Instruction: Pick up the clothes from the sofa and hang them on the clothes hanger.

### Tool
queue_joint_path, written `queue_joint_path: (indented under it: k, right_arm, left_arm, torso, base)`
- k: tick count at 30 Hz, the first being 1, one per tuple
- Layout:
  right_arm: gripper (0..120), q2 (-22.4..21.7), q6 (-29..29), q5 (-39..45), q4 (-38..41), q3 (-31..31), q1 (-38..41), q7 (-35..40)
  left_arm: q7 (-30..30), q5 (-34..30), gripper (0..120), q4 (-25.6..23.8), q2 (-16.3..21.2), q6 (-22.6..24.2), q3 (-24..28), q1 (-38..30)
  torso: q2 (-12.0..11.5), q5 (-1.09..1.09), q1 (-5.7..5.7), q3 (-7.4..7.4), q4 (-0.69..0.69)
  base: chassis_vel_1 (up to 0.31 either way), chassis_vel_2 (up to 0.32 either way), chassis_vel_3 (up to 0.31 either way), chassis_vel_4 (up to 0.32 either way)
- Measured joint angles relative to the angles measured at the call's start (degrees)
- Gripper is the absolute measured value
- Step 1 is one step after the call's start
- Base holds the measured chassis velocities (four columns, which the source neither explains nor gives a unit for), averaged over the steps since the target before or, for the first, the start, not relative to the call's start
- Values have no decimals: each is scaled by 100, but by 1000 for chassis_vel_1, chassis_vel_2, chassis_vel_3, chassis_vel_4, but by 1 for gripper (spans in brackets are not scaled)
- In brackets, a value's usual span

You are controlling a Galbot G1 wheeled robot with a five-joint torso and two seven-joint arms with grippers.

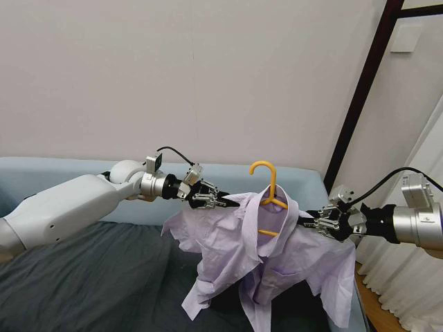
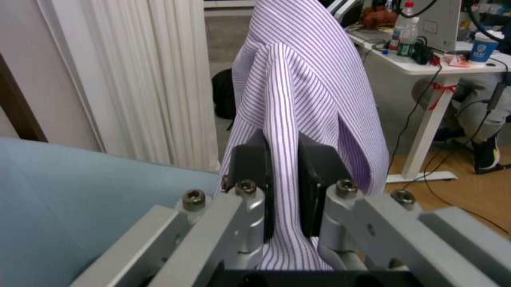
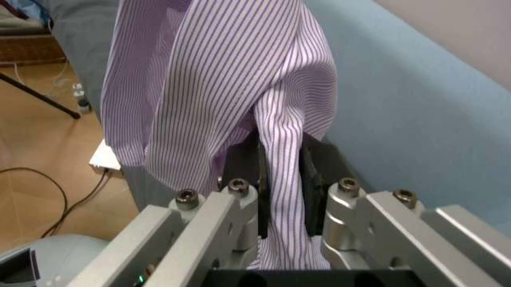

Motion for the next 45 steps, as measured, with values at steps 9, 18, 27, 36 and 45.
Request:
queue_joint_path:
  k: [9,18,27,36,45]
  right_arm:
    - [8,0,34,76,40,55,13,-18]
    - [8,42,66,246,45,111,50,101]
    - [8,259,10,749,34,213,140,500]
    - [8,458,-287,1383,-145,401,293,1496]
    - [8,715,-583,2035,-212,274,996,2770]
  left_arm:
    - [-47,62,29,232,85,-84,-50,-21]
    - [-195,66,61,158,175,-166,-192,-16]
    - [-439,25,94,67,372,-270,-581,2]
    - [-1758,-60,100,-282,552,-555,-1563,622]
    - [-4022,-11,100,-1696,746,-990,-2248,1921]
  torso:
    - [0,0,0,0,2]
    - [0,0,0,0,0]
    - [0,0,0,0,0]
    - [1,0,0,0,0]
    - [1,1,0,0,1]
  base:
    - [0,0,0,0]
    - [0,0,0,0]
    - [0,0,0,0]
    - [0,0,0,0]
    - [0,0,0,0]
